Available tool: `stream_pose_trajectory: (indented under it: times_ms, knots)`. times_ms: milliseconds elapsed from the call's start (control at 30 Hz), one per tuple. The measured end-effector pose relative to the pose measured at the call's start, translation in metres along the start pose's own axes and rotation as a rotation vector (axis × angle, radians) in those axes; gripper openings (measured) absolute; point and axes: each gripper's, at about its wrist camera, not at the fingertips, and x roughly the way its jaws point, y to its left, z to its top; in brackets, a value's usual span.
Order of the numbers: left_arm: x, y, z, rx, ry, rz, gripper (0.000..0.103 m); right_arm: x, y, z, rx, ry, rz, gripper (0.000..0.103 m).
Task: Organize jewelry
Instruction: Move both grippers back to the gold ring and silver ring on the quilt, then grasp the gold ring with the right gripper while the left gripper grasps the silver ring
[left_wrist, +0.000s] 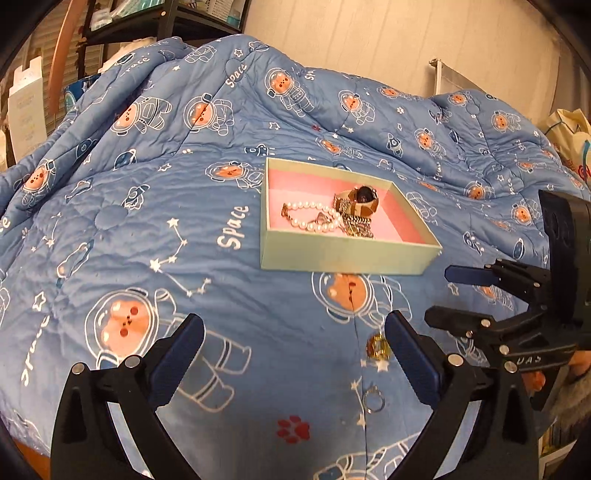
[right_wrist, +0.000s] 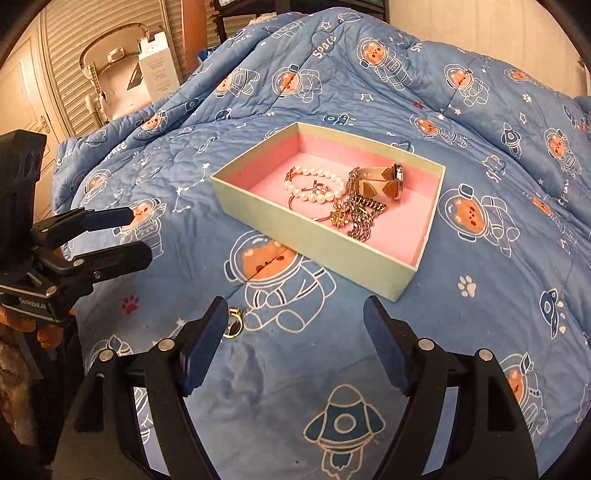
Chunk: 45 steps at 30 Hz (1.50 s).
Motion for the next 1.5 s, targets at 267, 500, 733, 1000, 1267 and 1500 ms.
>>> stream_pose_trajectory:
  times_ms: [267, 500, 733, 1000, 1267, 1500]
  knots:
    - [-0.014, -0.030, -0.038, 0.100, 0.008, 0.018, 0.096, -0.007, 0.006, -0.033, 0.011, 0.001, -0.014, 0.075]
    - [-0.009, -0.060, -0.060, 0.191, 0.008, 0.036, 0.077, -0.011, 0.011, -0.054, 0.005, 0.004, -0.011, 0.075]
    - [0.012, -0.068, -0.060, 0.222, 0.058, 0.016, 0.048, -0.013, 0.009, -0.061, 0.006, 0.006, -0.018, 0.075]
    - [0.021, -0.067, -0.062, 0.217, 0.077, -0.003, 0.020, -0.011, 0.011, -0.048, -0.027, 0.001, 0.012, 0.075]
    - [0.013, -0.051, -0.061, 0.149, 0.064, -0.010, 0.019, 0.014, 0.032, -0.036, -0.137, 0.037, 0.070, 0.057]
    - [0.008, -0.035, -0.059, 0.107, 0.051, 0.028, 0.019, 0.038, 0.044, -0.025, -0.203, 0.065, 0.096, 0.046]
